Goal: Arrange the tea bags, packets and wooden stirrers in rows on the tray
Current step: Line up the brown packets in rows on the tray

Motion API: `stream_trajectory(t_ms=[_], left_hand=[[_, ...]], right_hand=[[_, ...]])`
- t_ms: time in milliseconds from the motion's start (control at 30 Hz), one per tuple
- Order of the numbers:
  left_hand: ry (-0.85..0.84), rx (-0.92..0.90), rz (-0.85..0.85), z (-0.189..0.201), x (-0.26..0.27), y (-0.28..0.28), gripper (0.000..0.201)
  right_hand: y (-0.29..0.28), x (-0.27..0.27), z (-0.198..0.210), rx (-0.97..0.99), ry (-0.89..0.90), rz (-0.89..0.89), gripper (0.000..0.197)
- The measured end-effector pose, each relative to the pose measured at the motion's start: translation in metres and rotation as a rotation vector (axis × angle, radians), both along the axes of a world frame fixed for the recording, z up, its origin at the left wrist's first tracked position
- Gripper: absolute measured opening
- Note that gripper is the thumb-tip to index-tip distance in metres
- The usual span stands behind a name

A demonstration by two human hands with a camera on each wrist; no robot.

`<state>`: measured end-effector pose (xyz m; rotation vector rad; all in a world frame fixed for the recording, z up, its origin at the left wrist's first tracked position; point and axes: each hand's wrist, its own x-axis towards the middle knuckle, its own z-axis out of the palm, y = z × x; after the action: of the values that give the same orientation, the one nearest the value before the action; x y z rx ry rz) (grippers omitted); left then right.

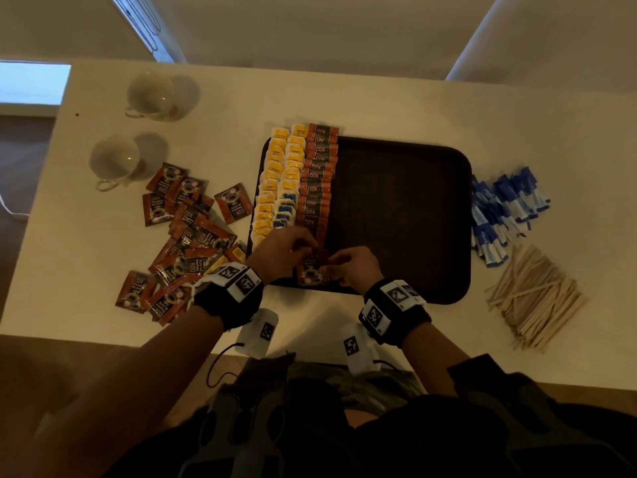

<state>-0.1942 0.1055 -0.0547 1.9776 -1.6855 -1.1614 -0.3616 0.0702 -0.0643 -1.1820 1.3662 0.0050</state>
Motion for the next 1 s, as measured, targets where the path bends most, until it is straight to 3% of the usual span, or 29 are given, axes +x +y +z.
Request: stream_trajectory(t_ms=[200,333,467,600,700,867,1000], left_hand=[[-0.051,-0.024,0.278,0.000,0.017,0.009,0.014],[-0.111,-0.053,0.331,0.006,0.038,0.028,0.015],[-0.252,-0.122,0.137,0.012,0.036,0.044,0.018],[-0.444,-0.191,-0.224,0.007,0.007,0.041,0.033],[-0.438,-0.146,-0.291,-0.003,-0.006,0.030,0.033],[-0.498,-0.186,-0.336,-0.011,-0.015,0.020,0.028],[-0.447,-0.165,-0.329,-0.015,-0.013,0.019,0.031]], right_hand=[[-0.003,0.014,-0.009,-0.052,0.060,-0.007,0.014],[-0.006,0.022,-0.019,-0.054,0.127,-0.024,0.010],[-0.007,0.029,-0.024,-0.073,0.167,-0.066,0.010],[-0.007,0.030,-0.023,-0.055,0.185,-0.122,0.021],[-0.006,0.031,-0.025,-0.069,0.208,-0.162,0.029],[-0.006,0.031,-0.026,-0.086,0.202,-0.159,0.015],[-0.006,0.031,-0.023,-0.092,0.171,-0.153,0.012]])
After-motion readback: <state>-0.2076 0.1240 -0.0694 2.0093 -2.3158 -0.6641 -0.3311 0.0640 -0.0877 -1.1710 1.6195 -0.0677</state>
